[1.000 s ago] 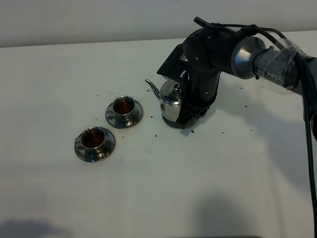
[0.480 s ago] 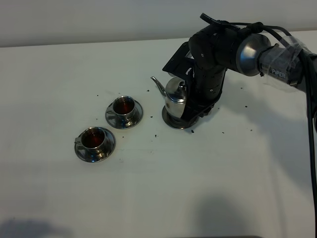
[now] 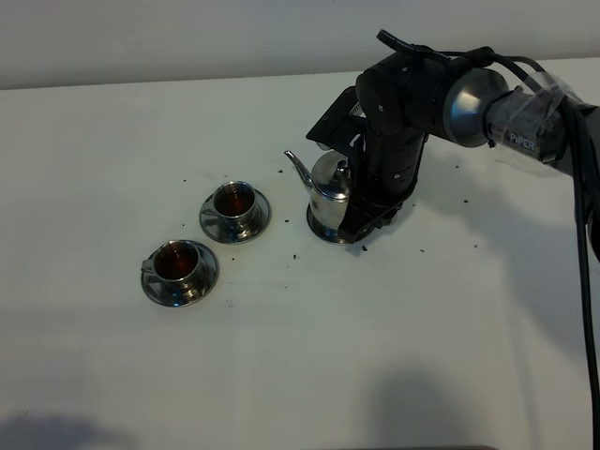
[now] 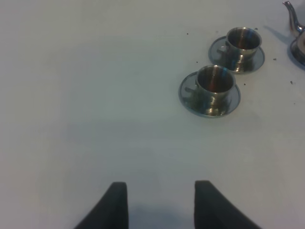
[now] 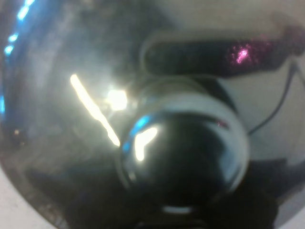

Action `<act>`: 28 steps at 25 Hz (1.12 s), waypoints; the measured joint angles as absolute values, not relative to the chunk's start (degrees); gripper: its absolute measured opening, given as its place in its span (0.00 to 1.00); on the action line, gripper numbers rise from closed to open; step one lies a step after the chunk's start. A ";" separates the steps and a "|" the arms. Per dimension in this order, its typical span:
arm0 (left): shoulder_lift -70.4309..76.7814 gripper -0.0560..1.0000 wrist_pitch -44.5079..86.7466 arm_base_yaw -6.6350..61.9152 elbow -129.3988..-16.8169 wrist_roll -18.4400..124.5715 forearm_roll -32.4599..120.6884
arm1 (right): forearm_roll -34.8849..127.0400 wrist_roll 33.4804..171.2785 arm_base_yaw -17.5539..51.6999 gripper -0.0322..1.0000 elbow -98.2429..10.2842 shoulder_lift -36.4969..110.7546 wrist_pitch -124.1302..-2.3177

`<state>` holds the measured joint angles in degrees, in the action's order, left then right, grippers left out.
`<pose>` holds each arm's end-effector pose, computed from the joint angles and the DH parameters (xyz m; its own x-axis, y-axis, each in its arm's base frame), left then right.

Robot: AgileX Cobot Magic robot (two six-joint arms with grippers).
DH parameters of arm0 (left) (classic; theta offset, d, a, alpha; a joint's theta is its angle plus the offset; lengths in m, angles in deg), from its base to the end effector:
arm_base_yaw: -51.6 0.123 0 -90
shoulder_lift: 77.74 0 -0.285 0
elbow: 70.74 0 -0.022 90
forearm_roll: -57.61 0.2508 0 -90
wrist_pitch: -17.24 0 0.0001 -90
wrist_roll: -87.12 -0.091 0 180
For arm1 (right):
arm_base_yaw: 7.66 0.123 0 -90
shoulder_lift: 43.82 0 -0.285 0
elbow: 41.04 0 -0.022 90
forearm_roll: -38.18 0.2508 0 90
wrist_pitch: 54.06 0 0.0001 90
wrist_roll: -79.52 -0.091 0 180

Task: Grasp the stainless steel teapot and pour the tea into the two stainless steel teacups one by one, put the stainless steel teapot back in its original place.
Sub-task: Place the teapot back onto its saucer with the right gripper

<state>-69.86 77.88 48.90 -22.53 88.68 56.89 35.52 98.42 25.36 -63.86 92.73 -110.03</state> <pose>-0.0053 -0.0008 0.2792 -0.4509 -0.0122 -0.8925 0.0418 0.9985 -0.0347 0.3889 0.2486 0.1487 -0.5855 -0.7957 -0.1549 -0.7924 0.6021 -0.0979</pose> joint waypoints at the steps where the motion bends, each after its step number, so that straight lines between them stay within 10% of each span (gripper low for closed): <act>1: -69.86 0.40 77.88 48.90 -22.53 88.68 56.89 | 35.67 98.42 25.36 0.21 -63.86 92.73 -110.03; 16: -69.86 0.40 77.88 48.90 -22.53 88.68 56.89 | 36.85 98.24 25.36 0.23 -63.86 92.73 -110.42; 28: -69.86 0.40 77.88 48.90 -22.53 88.74 56.89 | 36.96 95.56 25.36 0.57 -63.86 92.46 -116.24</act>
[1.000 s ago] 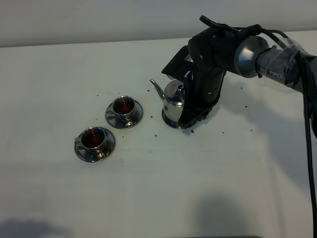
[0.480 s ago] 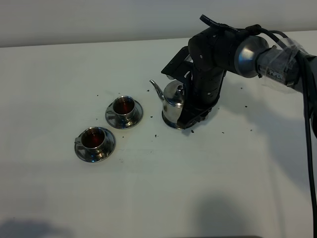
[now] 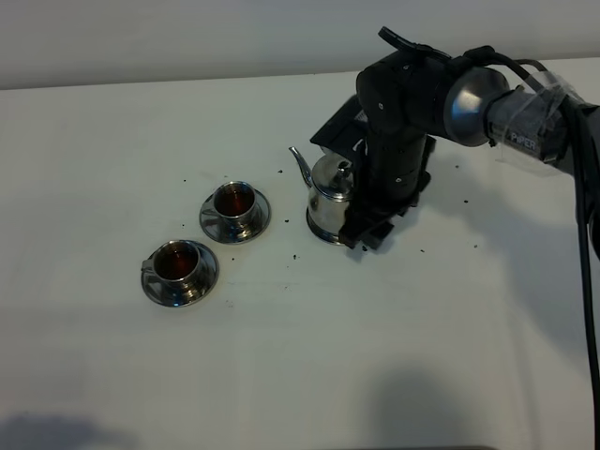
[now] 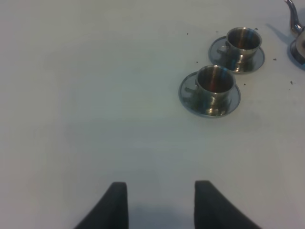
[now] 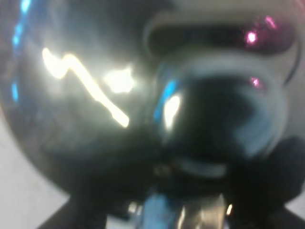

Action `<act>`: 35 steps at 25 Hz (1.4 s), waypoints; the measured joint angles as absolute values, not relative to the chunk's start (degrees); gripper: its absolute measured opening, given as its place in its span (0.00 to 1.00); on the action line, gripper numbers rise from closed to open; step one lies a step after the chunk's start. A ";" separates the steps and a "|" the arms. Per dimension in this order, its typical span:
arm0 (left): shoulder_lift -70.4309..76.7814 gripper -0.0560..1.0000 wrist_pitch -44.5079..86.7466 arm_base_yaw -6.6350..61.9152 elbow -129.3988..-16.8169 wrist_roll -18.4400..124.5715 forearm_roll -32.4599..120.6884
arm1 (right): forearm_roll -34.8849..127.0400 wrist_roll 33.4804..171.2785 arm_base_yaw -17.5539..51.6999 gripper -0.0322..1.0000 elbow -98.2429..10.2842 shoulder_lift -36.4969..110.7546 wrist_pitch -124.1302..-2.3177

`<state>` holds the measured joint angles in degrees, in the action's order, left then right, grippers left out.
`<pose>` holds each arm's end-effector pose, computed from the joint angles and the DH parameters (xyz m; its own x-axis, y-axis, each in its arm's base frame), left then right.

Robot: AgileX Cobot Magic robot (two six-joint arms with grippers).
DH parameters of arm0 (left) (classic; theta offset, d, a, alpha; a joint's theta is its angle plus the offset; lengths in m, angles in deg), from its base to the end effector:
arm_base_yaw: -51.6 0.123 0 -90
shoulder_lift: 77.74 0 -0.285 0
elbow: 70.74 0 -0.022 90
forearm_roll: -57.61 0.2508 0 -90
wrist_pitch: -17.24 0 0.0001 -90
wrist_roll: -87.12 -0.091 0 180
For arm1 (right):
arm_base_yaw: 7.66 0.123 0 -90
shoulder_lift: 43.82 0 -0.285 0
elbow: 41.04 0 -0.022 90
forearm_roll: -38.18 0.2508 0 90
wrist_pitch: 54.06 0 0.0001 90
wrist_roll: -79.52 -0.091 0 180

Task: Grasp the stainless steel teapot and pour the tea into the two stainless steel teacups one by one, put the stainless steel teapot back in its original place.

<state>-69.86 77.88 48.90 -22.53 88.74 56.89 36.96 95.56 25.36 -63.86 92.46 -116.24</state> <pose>-0.0053 -0.0008 0.2792 -0.4509 -0.0132 -0.8925 0.0414 0.9985 -0.0357 0.3796 0.2447 0.1496 -0.6458 -0.7605 -0.0676 -0.7599 0.6488 -0.0398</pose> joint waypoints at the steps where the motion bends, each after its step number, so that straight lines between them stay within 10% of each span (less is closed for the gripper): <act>1: -69.86 0.40 77.88 48.90 -22.53 88.74 56.89 | 36.77 95.04 25.36 0.58 -63.86 92.01 -118.26; 35: -69.86 0.40 77.88 48.90 -22.53 88.68 56.89 | 39.23 86.00 25.36 0.56 5.13 6.78 -120.52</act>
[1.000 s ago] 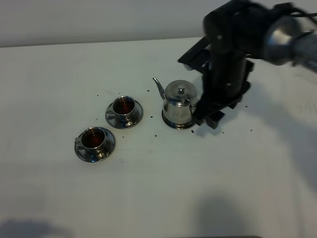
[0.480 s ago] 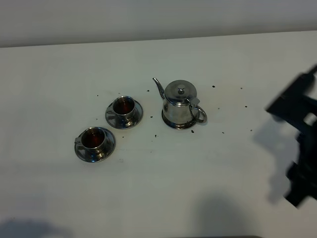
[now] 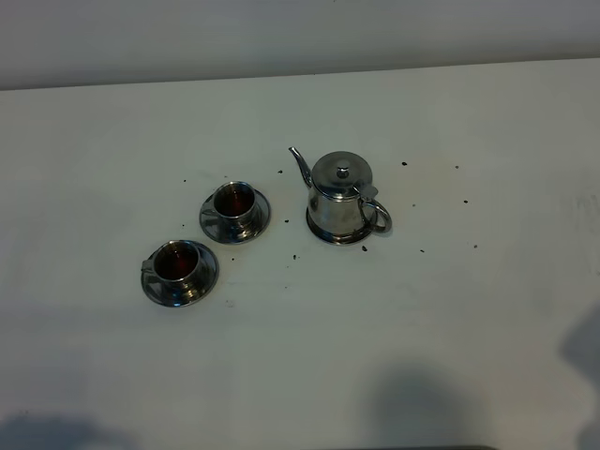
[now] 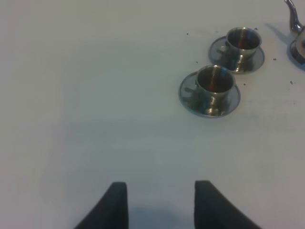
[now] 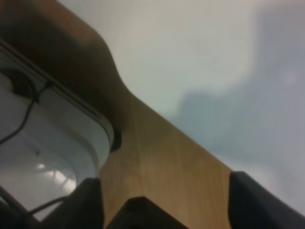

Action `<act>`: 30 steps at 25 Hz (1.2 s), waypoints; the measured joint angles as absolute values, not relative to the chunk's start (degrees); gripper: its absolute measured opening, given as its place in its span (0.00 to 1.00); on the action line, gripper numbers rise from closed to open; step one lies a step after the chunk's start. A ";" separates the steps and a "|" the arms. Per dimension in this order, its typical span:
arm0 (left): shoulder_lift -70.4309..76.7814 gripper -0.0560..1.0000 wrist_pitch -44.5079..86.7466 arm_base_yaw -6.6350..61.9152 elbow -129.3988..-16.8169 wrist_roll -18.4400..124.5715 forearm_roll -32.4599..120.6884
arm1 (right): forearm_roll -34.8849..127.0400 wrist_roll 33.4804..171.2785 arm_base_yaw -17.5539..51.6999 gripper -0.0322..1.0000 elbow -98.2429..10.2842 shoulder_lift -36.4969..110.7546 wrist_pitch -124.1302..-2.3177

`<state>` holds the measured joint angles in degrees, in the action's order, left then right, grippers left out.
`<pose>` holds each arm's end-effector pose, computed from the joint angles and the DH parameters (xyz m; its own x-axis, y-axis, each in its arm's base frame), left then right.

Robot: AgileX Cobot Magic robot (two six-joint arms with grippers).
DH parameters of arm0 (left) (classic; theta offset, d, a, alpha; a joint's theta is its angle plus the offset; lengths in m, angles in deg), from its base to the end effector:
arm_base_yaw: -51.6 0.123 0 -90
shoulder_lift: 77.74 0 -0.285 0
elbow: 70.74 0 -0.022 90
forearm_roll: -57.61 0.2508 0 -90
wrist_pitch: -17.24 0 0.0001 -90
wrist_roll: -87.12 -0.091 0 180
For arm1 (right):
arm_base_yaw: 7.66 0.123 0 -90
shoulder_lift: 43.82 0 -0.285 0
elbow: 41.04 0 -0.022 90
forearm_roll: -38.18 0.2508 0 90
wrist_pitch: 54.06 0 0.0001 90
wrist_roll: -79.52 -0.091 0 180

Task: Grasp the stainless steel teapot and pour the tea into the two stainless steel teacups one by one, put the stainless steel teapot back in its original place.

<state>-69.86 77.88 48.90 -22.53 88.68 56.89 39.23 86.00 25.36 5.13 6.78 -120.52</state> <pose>-0.0053 -0.0008 0.2792 -0.4509 -0.0122 -0.8925 0.0418 0.9985 -0.0347 0.0804 0.0541 0.2484 -0.7404 -0.6071 -0.2887 -0.6306 0.7760 -0.0145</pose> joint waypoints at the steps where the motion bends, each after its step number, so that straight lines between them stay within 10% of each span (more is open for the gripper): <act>1: -69.86 0.40 77.88 48.90 -22.53 88.68 56.89 | 39.43 85.96 25.36 0.56 5.55 5.62 -120.28; 15: -69.86 0.40 77.88 48.90 -22.53 88.68 56.89 | 39.30 83.05 24.93 0.55 7.59 0.66 -115.47; 30: -69.86 0.40 77.88 48.90 -22.53 88.68 56.89 | 38.18 81.94 -3.86 0.55 7.59 -12.73 -115.36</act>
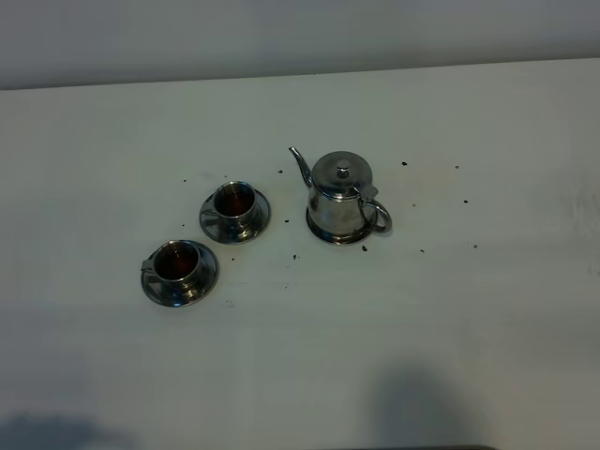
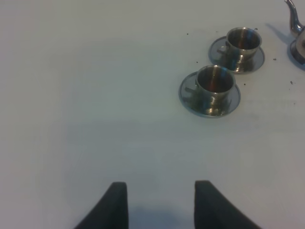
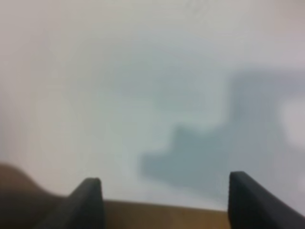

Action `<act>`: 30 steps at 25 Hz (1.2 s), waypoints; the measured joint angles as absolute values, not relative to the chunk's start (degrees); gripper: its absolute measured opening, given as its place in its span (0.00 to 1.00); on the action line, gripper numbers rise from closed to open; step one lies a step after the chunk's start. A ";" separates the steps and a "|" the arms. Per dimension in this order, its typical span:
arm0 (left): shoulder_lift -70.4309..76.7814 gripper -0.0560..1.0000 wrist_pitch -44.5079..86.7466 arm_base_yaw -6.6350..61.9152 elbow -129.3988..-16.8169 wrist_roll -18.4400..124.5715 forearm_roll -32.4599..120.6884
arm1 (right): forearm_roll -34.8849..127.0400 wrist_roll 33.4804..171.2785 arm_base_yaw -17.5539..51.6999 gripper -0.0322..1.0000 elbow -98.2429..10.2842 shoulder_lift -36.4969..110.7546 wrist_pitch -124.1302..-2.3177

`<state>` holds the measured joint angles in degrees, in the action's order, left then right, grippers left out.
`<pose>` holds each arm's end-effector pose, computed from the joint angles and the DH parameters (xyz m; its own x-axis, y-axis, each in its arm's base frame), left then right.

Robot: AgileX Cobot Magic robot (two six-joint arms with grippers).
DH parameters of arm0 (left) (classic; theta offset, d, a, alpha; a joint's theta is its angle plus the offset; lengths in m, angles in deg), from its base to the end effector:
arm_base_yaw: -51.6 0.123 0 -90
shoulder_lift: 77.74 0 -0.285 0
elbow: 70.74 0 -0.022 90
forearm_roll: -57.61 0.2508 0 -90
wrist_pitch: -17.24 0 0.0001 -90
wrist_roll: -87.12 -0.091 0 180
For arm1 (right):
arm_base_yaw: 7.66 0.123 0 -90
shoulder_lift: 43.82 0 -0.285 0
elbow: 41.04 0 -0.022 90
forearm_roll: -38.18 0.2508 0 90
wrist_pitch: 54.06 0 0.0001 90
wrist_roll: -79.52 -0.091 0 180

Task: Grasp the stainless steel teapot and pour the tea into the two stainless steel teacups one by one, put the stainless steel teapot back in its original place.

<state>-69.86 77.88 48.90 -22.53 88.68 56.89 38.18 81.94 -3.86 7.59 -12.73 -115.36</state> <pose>-0.0053 -0.0008 0.2792 -0.4509 -0.0122 -0.8925 0.0418 0.9985 -0.0347 0.0558 0.0037 0.2658 -0.7722 -0.0936 -0.6285 -0.0990 0.9947 -0.0266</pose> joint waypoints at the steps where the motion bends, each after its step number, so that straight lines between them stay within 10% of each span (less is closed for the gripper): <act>1: -69.86 0.40 77.88 48.90 -22.53 88.68 56.89 | 38.18 81.94 -5.08 0.55 7.59 -14.44 -115.36; 30: -69.81 0.40 77.88 48.90 -22.53 88.73 56.89 | 38.18 81.94 -9.47 0.55 7.94 -36.40 -115.37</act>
<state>-69.81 77.88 48.90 -22.53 88.73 56.89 38.18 81.94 -9.47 7.94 -36.40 -115.37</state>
